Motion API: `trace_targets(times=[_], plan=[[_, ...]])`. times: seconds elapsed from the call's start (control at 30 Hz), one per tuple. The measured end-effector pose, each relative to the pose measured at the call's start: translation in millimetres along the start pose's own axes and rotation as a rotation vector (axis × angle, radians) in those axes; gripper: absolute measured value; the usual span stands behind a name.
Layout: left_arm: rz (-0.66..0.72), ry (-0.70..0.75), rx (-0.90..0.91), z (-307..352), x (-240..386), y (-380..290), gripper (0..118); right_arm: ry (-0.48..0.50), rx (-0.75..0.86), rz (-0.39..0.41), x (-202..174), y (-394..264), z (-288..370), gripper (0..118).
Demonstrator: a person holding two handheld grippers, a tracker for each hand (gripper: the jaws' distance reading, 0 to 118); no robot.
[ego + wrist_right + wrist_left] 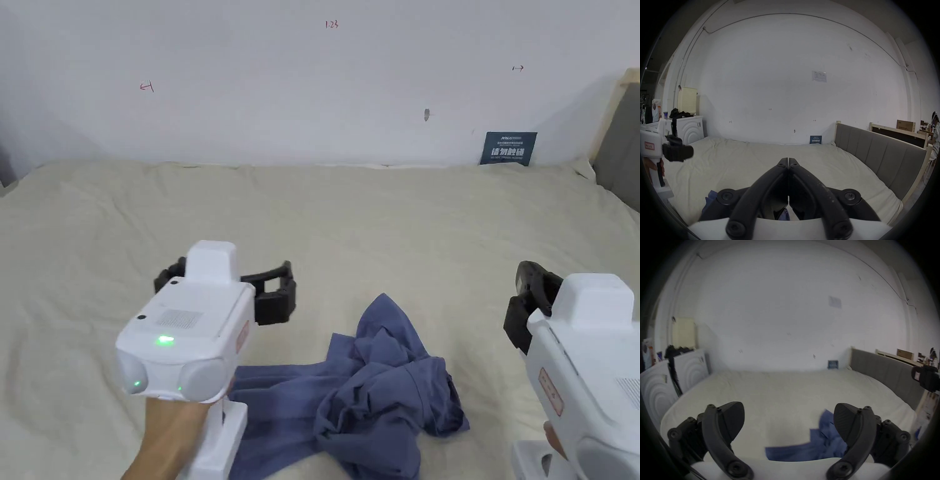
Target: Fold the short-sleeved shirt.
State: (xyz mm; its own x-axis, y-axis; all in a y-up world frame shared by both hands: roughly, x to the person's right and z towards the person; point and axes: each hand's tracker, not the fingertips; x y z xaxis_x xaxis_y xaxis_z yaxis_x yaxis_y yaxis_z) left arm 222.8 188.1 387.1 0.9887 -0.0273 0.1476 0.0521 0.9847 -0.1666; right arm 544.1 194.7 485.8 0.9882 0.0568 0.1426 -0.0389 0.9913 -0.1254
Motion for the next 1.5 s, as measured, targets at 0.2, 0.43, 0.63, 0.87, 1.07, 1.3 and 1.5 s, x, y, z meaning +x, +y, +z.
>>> trace_targets(times=[0.2,0.43,0.63,0.87,1.07,1.3,1.5], plan=[[-0.037,0.075,0.117,15.8,-26.2,-9.8,44,0.018,0.024,0.008,-8.7,7.6,1.7,1],[-0.018,0.071,0.07,16.3,-31.6,-11.4,0,0.031,0.033,0.008,-14.3,9.4,1.5,1],[0.05,0.068,-0.145,-9.2,-43.1,-19.5,0,0.034,0.022,0.009,-13.9,5.4,0.5,1],[0.2,-0.002,-0.455,-31.1,-47.7,-80.8,0,0.023,-0.003,0.002,-6.4,-5.6,-1.2,1],[0.247,-0.029,-0.66,-40.3,-33.0,-144.9,1,0.013,-0.04,-0.001,2.7,-17.7,-3.8,1],[0.249,-0.024,-0.871,-52.3,-11.5,-188.3,100,-0.001,-0.076,-0.013,10.9,-29.4,-9.3,1],[0.234,0.041,-0.882,-65.7,0.0,-209.8,43,-0.004,-0.113,-0.012,16.7,-40.0,-16.7,1]])
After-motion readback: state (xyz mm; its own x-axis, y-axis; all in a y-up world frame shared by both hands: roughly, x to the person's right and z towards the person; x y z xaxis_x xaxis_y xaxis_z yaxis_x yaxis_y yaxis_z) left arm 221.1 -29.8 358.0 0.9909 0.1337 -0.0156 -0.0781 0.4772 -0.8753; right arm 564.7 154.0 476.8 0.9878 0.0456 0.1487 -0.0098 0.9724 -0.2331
